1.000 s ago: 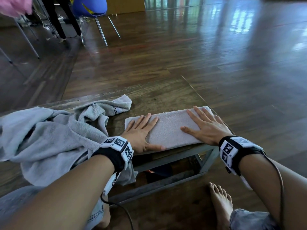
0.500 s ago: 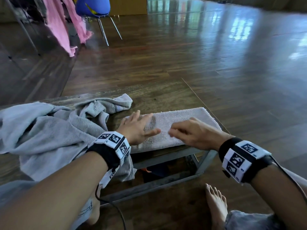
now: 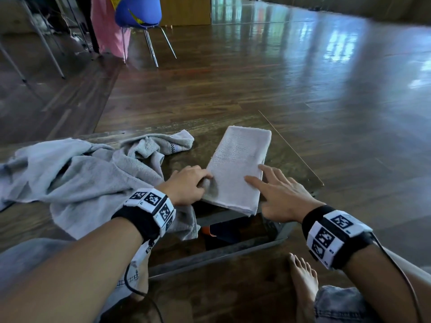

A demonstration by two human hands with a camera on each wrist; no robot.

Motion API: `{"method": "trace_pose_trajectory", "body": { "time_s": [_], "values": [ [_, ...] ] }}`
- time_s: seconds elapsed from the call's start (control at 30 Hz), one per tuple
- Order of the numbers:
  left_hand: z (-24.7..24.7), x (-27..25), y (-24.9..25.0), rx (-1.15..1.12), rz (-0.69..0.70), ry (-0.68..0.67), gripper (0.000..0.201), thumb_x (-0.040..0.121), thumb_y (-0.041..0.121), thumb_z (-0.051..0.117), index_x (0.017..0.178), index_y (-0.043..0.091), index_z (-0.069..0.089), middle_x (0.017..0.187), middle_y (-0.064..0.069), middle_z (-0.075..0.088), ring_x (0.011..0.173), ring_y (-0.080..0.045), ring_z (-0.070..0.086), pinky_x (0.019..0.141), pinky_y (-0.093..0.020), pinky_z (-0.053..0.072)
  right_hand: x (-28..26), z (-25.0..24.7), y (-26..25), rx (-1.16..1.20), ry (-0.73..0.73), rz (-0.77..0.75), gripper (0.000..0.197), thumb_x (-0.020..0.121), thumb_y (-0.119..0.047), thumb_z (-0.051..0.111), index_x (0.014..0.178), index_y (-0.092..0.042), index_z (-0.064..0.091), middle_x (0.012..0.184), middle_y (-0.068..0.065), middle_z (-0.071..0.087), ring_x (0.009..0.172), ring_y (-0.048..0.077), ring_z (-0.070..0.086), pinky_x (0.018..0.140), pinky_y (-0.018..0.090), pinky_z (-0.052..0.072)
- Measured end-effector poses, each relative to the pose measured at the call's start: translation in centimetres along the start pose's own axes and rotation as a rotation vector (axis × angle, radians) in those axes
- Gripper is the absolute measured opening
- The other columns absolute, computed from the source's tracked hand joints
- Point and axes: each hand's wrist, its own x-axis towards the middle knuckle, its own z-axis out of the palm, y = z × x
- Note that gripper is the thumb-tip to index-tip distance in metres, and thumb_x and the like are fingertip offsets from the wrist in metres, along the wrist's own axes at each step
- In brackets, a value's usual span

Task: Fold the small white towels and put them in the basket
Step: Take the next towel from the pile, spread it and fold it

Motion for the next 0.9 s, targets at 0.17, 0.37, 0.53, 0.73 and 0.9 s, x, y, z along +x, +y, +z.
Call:
{"method": "trace_pose_trajectory", "body": {
  "time_s": [0.17, 0.37, 0.53, 0.73, 0.9],
  "values": [
    [-0.1, -0.9, 0.2, -0.035, 0.066, -0.099, 0.079, 0.073, -0.013, 0.063, 0.140, 0.027, 0.049, 0.123, 0.003, 0.046, 0.120, -0.019, 0.048, 0.103, -0.040, 0.044, -1.5, 1.9, -1.0, -0.109, 0.165, -0.010, 0.091, 0.083, -0.033, 0.071, 0.157, -0.039, 0.018, 0.166, 0.006, -0.002, 0.151, 0.026, 0.005, 0.116, 0.041, 0.031],
    [-0.3, -1.3, -0.6, -0.172, 0.181, 0.104, 0.028, 0.085, 0.005, 0.068, 0.110, 0.017, 0.074, 0.105, -0.007, 0.057, 0.096, -0.020, 0.059, 0.093, -0.036, 0.048, -1.9, 1.3, -0.2, 0.307, 0.383, -0.017, 0.033, 0.094, -0.024, 0.058, 0.124, -0.036, 0.066, 0.130, -0.014, 0.060, 0.125, 0.012, 0.046, 0.102, 0.037, 0.042],
    [-2.2, -0.7, 0.3, -0.524, 0.165, 0.475, 0.030, 0.101, 0.030, 0.053, 0.093, 0.006, 0.069, 0.073, 0.001, 0.063, 0.063, -0.007, 0.056, 0.061, -0.027, 0.046, -0.9, -1.5, 0.1, 0.822, 0.550, 0.068, 0.028, 0.095, -0.037, 0.066, 0.086, -0.011, 0.073, 0.077, 0.012, 0.072, 0.064, 0.017, 0.064, 0.060, 0.038, 0.050],
    [-2.5, 0.3, 0.5, -0.781, 0.073, 0.173, 0.073, 0.079, 0.077, 0.056, 0.103, 0.009, 0.072, 0.091, 0.005, 0.074, 0.086, -0.009, 0.069, 0.082, -0.028, 0.053, 0.9, -3.1, 0.5, 1.046, 0.387, 0.273, 0.054, 0.091, -0.051, 0.067, 0.071, -0.001, 0.066, 0.061, -0.003, 0.066, 0.057, 0.017, 0.062, 0.057, 0.036, 0.048],
    [0.0, 2.9, 0.1, -0.746, -0.021, 0.130, 0.021, 0.086, 0.034, 0.075, 0.094, 0.015, 0.075, 0.090, 0.004, 0.078, 0.087, -0.012, 0.073, 0.077, -0.024, 0.058, 2.7, -2.1, 2.1, 1.002, 0.304, 0.410, 0.054, 0.090, -0.051, 0.066, 0.086, 0.002, 0.068, 0.073, 0.004, 0.066, 0.068, 0.016, 0.059, 0.065, 0.032, 0.046]
  ]
}}
